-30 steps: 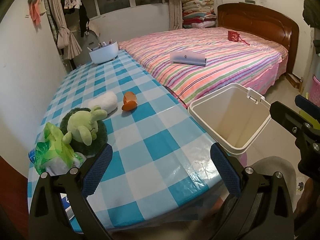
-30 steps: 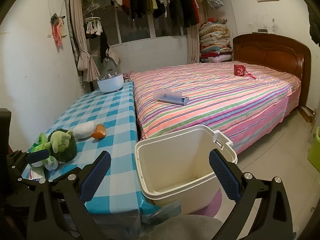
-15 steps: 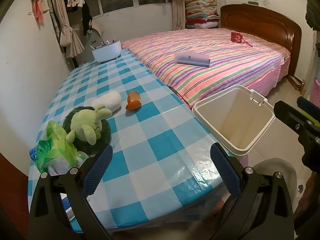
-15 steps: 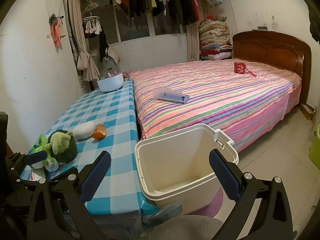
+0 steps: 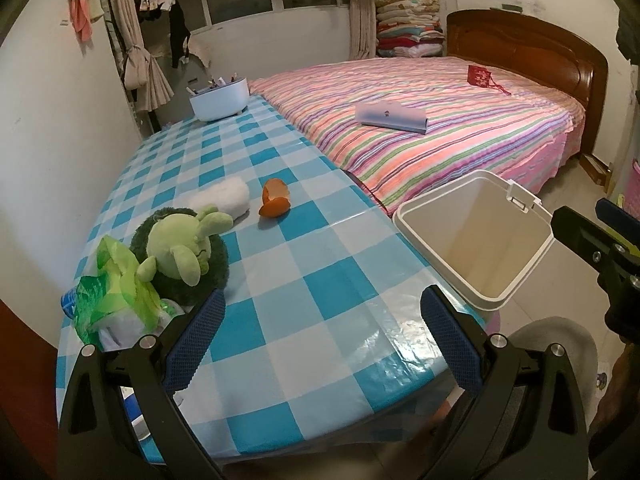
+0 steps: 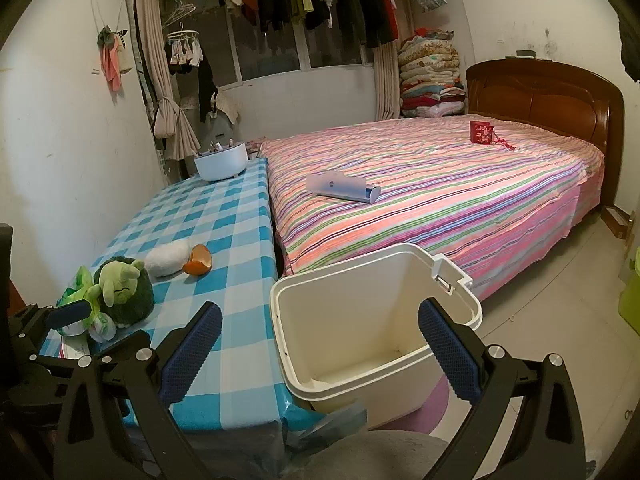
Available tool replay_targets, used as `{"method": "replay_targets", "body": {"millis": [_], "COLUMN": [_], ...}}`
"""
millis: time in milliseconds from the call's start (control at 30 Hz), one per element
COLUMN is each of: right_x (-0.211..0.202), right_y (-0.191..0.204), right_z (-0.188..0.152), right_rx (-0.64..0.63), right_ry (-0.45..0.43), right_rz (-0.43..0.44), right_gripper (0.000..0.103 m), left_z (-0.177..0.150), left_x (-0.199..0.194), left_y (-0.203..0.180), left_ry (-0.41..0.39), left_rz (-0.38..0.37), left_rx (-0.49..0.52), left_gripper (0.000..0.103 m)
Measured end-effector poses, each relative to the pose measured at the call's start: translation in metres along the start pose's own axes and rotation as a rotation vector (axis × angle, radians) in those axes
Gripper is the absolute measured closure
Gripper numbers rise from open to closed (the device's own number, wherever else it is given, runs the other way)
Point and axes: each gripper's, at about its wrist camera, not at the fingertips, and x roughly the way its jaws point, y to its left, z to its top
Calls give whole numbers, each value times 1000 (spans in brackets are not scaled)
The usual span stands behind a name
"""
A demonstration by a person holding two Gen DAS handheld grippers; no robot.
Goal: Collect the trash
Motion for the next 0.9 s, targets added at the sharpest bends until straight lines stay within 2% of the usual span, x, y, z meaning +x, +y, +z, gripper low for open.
{"method": "replay_targets", "body": {"millis": [333, 533, 733, 900], "right_x": [7, 15, 38, 60], "right_y": [4, 16, 52, 98], "right_z": [-2, -1, 1, 9], "right_rx": [-4, -24, -84, -159], "right_ry": [8, 8, 33, 30], "right_rz": [11, 58, 176, 302], "right_gripper": [7, 7, 7, 7], "left_z": [0, -1, -8, -17], "left_x": [2, 2, -5, -18], "left_y": [2, 5, 26, 66], "left_ry": [2, -7, -30, -70], "left_rz": [1, 12, 57, 115], "left_rx": [-2, -6, -42, -91], "left_gripper": [6, 6, 6, 6]}}
